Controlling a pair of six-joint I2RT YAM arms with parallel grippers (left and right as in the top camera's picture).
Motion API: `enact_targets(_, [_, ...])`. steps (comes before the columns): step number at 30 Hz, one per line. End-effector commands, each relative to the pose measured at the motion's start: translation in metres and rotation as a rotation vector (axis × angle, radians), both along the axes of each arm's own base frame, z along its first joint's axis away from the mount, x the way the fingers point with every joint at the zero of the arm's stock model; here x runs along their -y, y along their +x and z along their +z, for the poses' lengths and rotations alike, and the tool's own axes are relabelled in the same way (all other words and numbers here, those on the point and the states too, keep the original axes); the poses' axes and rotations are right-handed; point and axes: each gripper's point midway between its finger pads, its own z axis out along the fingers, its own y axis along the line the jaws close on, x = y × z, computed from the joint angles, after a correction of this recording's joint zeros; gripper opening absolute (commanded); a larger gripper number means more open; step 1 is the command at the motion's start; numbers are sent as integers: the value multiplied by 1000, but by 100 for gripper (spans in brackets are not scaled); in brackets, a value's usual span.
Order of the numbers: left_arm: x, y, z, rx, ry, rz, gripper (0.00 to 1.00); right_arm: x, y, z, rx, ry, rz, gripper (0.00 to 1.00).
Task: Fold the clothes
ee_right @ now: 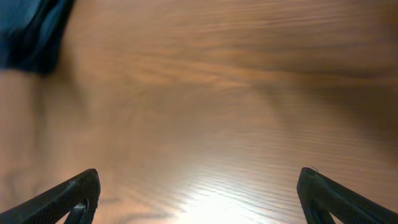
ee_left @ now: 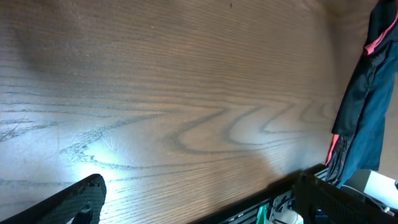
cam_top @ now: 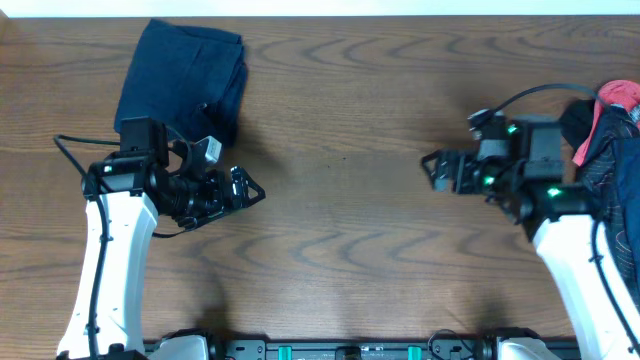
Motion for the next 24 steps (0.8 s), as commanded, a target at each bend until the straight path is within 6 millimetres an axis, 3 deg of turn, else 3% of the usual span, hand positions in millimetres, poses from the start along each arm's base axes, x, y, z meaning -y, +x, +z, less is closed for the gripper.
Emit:
enact_targets(1, [8,2,11,48,-20,-45,98,50,26,27,33,11,-223,98])
enact_targets(6, [25,-5,27,193,24,-187,98,152,45,38,45,-109,-545,97])
enact_targets(11, [43,-3,59,394,38,-253,98,227,64,32,28,-154,-744,94])
enact_targets(16, [46,-4,86,542,43,-263,98,296,76,-3,-45,-245,-861,93])
enact_targets(20, [46,-10,94,570,45,-262,98,329,75,-33,-114,-261,-899,91])
enact_targets(24, [45,-17,94,556,44,-263,98,361,60,-67,-186,-275,-943,86])
